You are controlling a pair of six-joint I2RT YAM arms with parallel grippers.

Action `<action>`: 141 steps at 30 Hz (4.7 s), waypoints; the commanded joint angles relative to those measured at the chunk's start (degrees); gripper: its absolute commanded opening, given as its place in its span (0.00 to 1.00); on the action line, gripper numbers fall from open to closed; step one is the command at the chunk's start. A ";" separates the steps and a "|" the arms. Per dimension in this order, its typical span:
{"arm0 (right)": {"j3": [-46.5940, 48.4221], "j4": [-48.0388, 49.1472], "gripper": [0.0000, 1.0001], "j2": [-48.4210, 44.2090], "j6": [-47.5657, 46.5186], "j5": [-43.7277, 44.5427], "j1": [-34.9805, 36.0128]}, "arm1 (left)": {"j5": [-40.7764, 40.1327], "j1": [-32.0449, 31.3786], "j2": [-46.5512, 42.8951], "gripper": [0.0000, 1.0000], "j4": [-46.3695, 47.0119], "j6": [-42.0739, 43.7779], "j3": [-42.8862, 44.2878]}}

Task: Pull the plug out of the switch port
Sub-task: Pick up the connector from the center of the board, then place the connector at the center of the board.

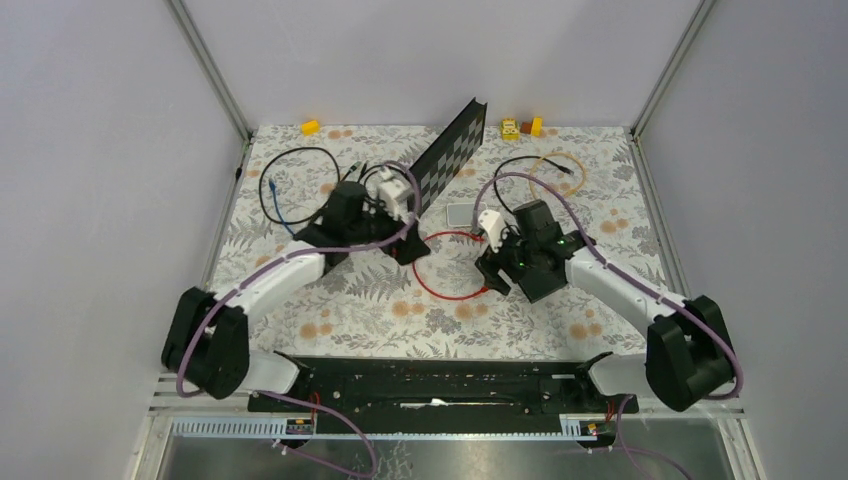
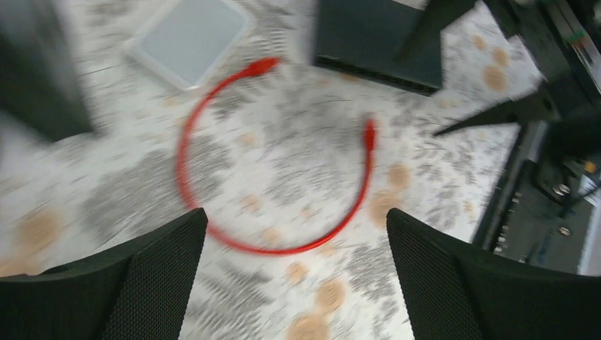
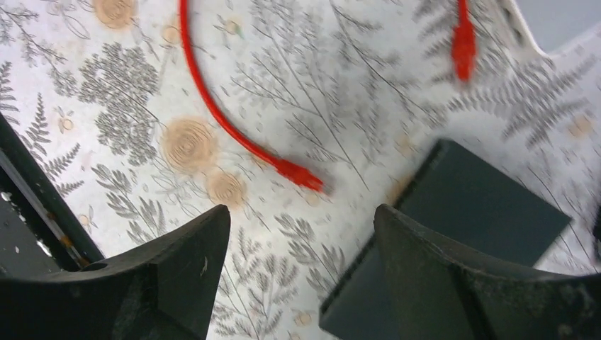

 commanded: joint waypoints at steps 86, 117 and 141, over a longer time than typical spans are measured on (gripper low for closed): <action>8.11 -9.49 0.01 12.64 -12.25 18.61 17.41 | 18.01 44.42 -13.62 0.99 -12.87 5.59 0.47; 4.77 -6.35 0.15 15.86 -14.38 17.75 9.84 | 17.21 44.43 -14.14 0.99 -13.23 6.24 1.47; 25.18 -11.95 0.00 -3.45 -6.93 33.61 5.86 | 16.73 44.47 -14.19 0.99 -12.83 5.23 2.00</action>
